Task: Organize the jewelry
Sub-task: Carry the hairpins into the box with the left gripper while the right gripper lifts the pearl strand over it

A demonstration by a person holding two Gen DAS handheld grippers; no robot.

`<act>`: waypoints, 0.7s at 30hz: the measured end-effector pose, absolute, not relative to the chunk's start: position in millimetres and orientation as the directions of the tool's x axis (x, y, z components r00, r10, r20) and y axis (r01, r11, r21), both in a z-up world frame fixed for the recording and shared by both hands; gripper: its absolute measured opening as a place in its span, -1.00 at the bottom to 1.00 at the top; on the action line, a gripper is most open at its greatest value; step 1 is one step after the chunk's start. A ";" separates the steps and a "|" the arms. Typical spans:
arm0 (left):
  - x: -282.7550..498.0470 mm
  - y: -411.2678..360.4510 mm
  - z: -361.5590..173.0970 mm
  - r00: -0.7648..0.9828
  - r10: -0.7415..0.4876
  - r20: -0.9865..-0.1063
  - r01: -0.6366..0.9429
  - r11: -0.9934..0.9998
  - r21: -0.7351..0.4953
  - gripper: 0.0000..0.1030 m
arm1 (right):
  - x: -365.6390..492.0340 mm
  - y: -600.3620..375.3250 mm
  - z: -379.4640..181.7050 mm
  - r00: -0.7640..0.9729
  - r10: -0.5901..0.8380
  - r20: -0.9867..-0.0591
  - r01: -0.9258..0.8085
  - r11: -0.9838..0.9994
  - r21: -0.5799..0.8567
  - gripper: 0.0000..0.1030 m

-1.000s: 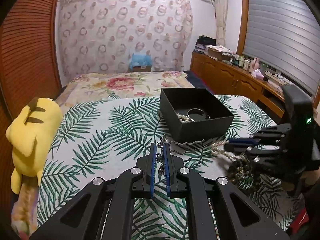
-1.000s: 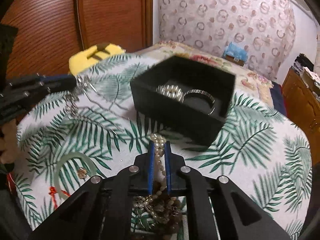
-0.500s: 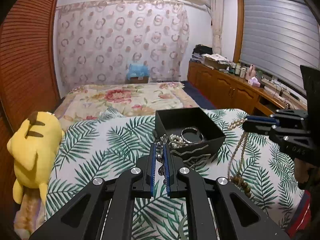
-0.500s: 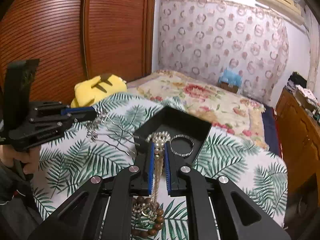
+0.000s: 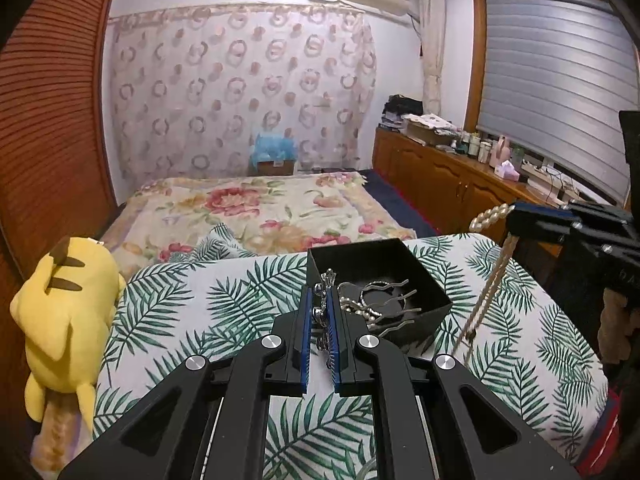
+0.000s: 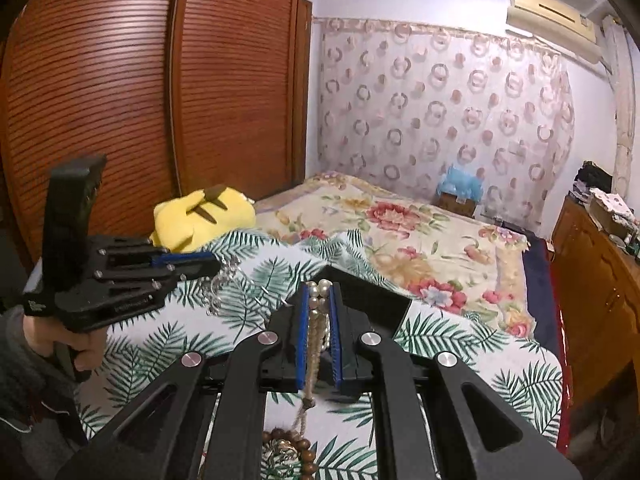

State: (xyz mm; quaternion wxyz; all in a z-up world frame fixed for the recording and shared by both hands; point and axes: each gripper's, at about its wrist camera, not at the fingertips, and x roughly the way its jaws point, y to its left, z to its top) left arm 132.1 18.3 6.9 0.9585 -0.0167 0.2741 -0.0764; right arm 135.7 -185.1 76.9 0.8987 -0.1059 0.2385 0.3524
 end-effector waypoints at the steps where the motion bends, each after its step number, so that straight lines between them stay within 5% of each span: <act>1: 134.4 17.5 7.2 0.836 -0.161 -0.524 0.142 0.987 -0.076 -0.87 | 136.2 -185.3 80.1 0.639 0.586 -0.498 -0.685 0.728 -0.022 -0.79; 21: 204.1 7.3 7.0 0.803 -0.177 -0.569 0.157 0.984 -0.084 -0.87 | 204.7 -185.1 101.2 0.616 0.609 -0.500 -0.701 0.713 0.005 -0.79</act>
